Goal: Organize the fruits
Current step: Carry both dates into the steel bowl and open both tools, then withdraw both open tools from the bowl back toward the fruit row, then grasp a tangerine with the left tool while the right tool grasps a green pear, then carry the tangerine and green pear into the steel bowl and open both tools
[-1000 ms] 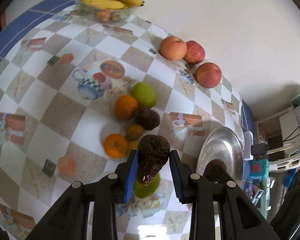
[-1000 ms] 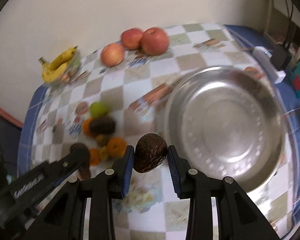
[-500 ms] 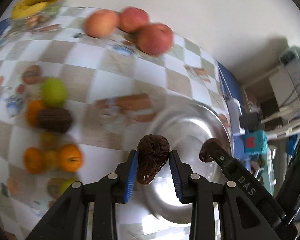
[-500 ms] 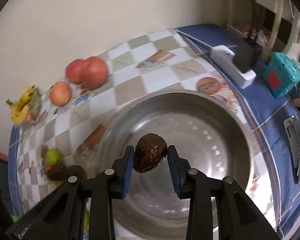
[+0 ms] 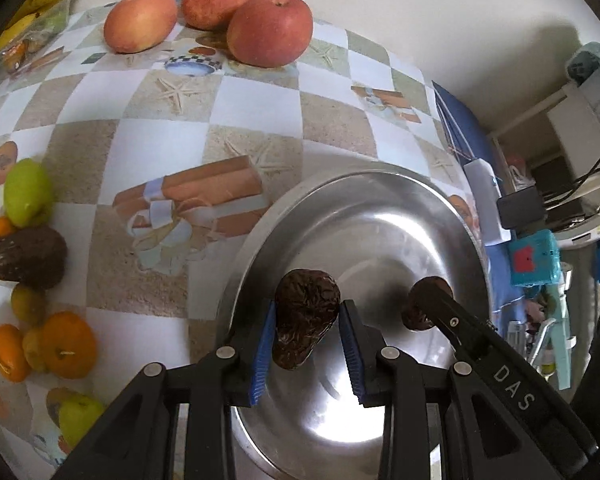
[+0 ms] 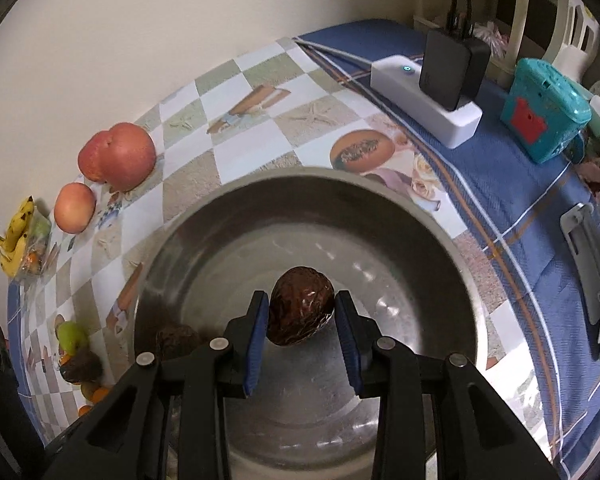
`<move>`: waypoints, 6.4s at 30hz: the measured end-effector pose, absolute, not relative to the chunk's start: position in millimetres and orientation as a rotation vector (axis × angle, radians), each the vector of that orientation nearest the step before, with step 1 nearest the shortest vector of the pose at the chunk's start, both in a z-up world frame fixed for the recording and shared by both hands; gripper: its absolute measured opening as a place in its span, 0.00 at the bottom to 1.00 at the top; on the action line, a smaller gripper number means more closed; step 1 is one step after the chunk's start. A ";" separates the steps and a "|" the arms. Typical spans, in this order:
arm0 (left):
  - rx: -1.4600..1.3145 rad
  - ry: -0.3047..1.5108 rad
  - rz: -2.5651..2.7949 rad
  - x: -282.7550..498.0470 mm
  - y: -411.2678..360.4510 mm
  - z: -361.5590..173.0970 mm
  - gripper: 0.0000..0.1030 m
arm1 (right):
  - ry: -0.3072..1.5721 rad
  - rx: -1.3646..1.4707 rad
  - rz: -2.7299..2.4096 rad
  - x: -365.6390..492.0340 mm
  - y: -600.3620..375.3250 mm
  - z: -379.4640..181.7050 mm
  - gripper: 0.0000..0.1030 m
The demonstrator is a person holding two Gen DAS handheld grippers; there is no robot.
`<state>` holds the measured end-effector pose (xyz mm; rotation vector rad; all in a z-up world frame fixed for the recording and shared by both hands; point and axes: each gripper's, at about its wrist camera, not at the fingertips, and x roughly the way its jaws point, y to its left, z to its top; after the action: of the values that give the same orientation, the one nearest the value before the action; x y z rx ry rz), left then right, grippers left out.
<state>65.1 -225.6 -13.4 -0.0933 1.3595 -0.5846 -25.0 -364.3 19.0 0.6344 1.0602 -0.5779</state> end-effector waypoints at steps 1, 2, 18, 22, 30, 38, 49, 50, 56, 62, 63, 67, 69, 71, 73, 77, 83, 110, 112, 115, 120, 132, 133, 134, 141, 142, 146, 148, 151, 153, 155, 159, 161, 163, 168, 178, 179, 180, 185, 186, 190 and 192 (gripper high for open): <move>-0.092 1.356 -0.581 65.2 -224.8 -14.1 0.34 | 1.066 0.642 -0.573 -24.6 -365.2 15.2 0.35; -0.089 1.350 -0.583 65.5 -225.0 -13.8 0.34 | 1.072 0.648 -0.573 -24.7 -365.2 11.9 0.35; -0.098 1.318 -0.551 77.8 -210.7 -11.4 0.34 | 1.082 0.583 -0.544 -14.3 -348.0 9.3 0.35; -0.111 1.319 -0.543 78.2 -210.2 -10.8 0.34 | 1.081 0.575 -0.541 -12.6 -345.2 9.4 0.35; -0.089 1.330 -0.532 75.7 -211.1 -6.7 0.34 | 1.091 0.589 -0.532 -11.6 -345.6 9.8 0.35; -0.106 1.344 -0.540 72.7 -209.2 3.5 0.35 | 1.074 0.612 -0.515 -13.1 -344.9 21.8 0.35; -0.108 1.287 -0.574 66.4 -200.3 41.9 0.35 | 0.978 0.579 -0.507 -22.3 -337.2 66.5 0.35; -0.098 1.281 -0.556 66.6 -196.4 43.2 0.35 | 0.973 0.573 -0.506 -22.8 -335.1 69.1 0.35; -0.124 1.287 -0.445 73.0 -161.2 37.4 0.35 | 0.984 0.569 -0.493 -25.4 -322.7 68.2 0.35; -0.111 1.258 -0.343 77.6 -122.6 38.7 0.42 | 1.017 0.541 -0.464 -24.8 -303.6 62.6 0.35; -0.113 1.257 -0.331 77.9 -117.0 38.8 0.46 | 1.023 0.538 -0.456 -24.0 -300.3 61.5 0.35; -0.142 1.249 -0.292 79.5 -94.7 40.7 0.50 | 1.040 0.511 -0.437 -20.9 -288.9 59.1 0.35; -0.147 1.240 -0.269 79.7 -86.4 41.9 0.65 | 1.055 0.496 -0.432 -19.4 -284.7 56.2 0.35; -0.143 1.226 -0.238 77.7 -79.9 42.3 0.86 | 1.066 0.496 -0.429 -19.0 -282.2 53.0 0.47; -0.131 1.219 -0.206 75.4 -73.8 40.9 0.99 | 1.061 0.495 -0.430 -19.8 -280.4 51.9 0.71; -0.099 1.217 -0.163 70.2 -64.1 35.6 1.00 | 1.070 0.458 -0.452 -22.3 -275.9 47.3 0.82; -0.089 1.190 -0.117 63.4 -46.5 37.3 1.00 | 1.013 0.409 -0.467 -27.7 -265.5 49.1 0.94; -0.156 1.039 -0.184 81.9 3.8 66.2 1.00 | 0.977 0.349 -0.183 -2.3 -190.8 52.8 0.94; -0.183 1.063 -0.188 83.5 8.0 64.7 1.00 | 0.972 0.334 -0.180 -0.7 -185.4 56.2 0.94; -0.209 1.103 -0.176 85.7 9.9 55.7 0.99 | 0.978 0.329 -0.156 1.8 -176.9 57.1 0.93; -0.231 1.193 -0.210 88.0 0.8 32.8 0.97 | 1.029 0.301 -0.127 7.0 -164.8 45.9 0.79; -0.261 1.358 -0.244 86.3 -18.0 -17.7 0.69 | 1.192 0.285 -0.112 14.5 -151.0 0.0 0.58; -0.267 1.354 -0.252 85.8 -19.0 -17.3 0.63 | 1.198 0.281 -0.112 14.7 -150.8 -1.8 0.57; -0.275 1.354 -0.264 86.6 -19.5 -17.4 0.58 | 1.205 0.273 -0.113 15.0 -150.5 -3.8 0.56; -0.325 1.369 -0.330 88.1 -26.6 -18.5 0.36 | 1.210 0.286 -0.087 15.1 -148.3 -5.9 0.44; -0.335 1.369 -0.329 88.1 -26.2 -18.7 0.36 | 1.208 0.285 -0.081 15.1 -147.4 -5.5 0.41; -0.359 1.368 -0.310 88.2 -18.7 -16.1 0.36 | 1.207 0.278 -0.074 15.2 -145.3 -4.0 0.40; -0.349 1.352 -0.277 89.1 -13.2 -13.1 0.36 | 1.205 0.273 -0.087 15.4 -146.0 -3.4 0.40; -0.331 1.323 -0.225 91.2 -5.2 -9.3 0.36 | 1.200 0.253 -0.126 14.5 -151.2 1.0 0.40; -0.326 1.300 -0.203 92.3 -0.8 -3.9 0.36 | 1.178 0.295 -0.119 12.5 -157.5 7.7 0.40; -0.314 1.274 -0.189 92.8 1.2 2.8 0.36 | 1.148 0.319 -0.123 11.1 -162.8 18.0 0.40; -0.336 1.233 -0.201 93.9 2.6 16.4 0.36 | 1.094 0.316 -0.150 7.4 -170.3 37.8 0.40; -0.335 1.217 -0.206 92.8 3.5 21.7 0.36 | 1.076 0.323 -0.173 4.8 -178.3 45.0 0.40; -0.340 1.210 -0.212 92.8 3.4 25.1 0.36 | 1.067 0.337 -0.201 1.8 -187.0 48.7 0.40; -0.346 1.197 -0.227 91.7 0.6 31.4 0.35 | 1.049 0.358 -0.280 -7.6 -216.1 56.1 0.40; -0.288 1.186 -0.297 80.8 -27.9 41.4 0.35 | 1.061 0.398 -0.505 -35.8 -285.2 51.8 0.40; -0.272 1.186 -0.315 78.1 -35.3 42.4 0.35 | 1.062 0.405 -0.520 -38.5 -291.2 50.9 0.40; -0.255 1.186 -0.336 74.9 -43.8 43.5 0.35 | 1.062 0.412 -0.531 -41.6 -294.9 50.5 0.40; -0.150 1.188 -0.463 54.9 -95.1 46.0 0.35 | 1.046 0.459 -0.580 -53.1 -317.4 50.9 0.40; -0.126 1.184 -0.493 49.1 -107.2 46.4 0.36 | 1.043 0.465 -0.587 -54.9 -319.4 51.5 0.40; -0.016 1.165 -0.585 27.2 -148.0 46.1 0.36 | 1.028 0.493 -0.604 -61.1 -328.7 53.7 0.40; 0.031 1.158 -0.624 17.7 -165.3 43.0 0.36 | 1.026 0.497 -0.604 -63.1 -329.6 54.8 0.40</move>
<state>17.7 -165.3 43.0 0.0307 1.1576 -0.6237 -63.1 -329.6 54.8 0.4966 1.0259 -0.6039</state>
